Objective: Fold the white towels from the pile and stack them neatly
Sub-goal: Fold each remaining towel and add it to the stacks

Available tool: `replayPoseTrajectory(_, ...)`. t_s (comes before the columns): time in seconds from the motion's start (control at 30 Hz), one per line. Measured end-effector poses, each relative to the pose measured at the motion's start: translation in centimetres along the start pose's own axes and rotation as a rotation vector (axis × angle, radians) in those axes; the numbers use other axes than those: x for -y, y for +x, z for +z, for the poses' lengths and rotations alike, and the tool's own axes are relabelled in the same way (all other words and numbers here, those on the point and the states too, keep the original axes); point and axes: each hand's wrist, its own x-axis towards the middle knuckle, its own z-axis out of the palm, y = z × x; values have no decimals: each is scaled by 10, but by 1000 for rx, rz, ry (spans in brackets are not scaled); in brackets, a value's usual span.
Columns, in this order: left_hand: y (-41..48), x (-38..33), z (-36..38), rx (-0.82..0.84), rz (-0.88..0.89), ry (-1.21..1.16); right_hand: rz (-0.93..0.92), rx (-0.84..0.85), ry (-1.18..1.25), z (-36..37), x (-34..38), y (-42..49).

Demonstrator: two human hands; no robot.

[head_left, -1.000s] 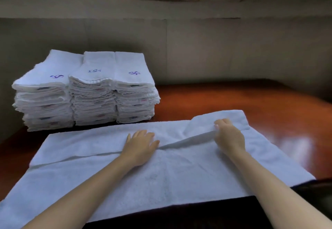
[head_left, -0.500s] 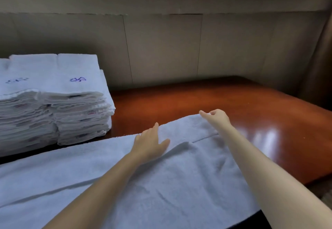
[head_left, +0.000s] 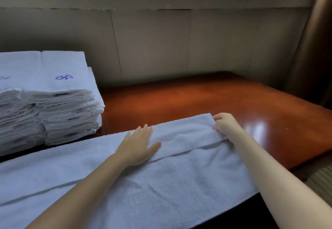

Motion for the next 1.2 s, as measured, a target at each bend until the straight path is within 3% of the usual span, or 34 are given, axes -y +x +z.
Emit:
replayPoseTrajectory(0.2,7,-8,-9,85,-60,8,-43,-16,-21,-6,2,-4)
replayPoseTrajectory(0.33,32,-28,-18,-72,-108,-96,-64,-155,-257,4,10,-3)
replayPoseTrajectory(0.5,50,-46,-5,30,-85,-57,-318,-291,-428,19,16,12)
replayPoseTrajectory(0.63,42,-46,2,-20,-31,-26,-392,-254,-633,24,5,20)
replayPoseTrajectory(0.77,13,-33,4,45,22,25,-481,-383,-944,23,8,12)
replayPoseTrajectory(0.83,-6,-19,3,53,18,41,-556,-396,-979,24,17,5)
replayPoseTrajectory(0.93,-35,5,-4,68,-57,54,-694,-171,-673,48,38,-19)
replayPoseTrajectory(1.03,-62,38,-13,82,-169,54,-522,276,-676,79,44,-46)
replayPoseTrajectory(1.2,-124,126,-21,33,-439,23,-279,330,-834,72,40,-53)
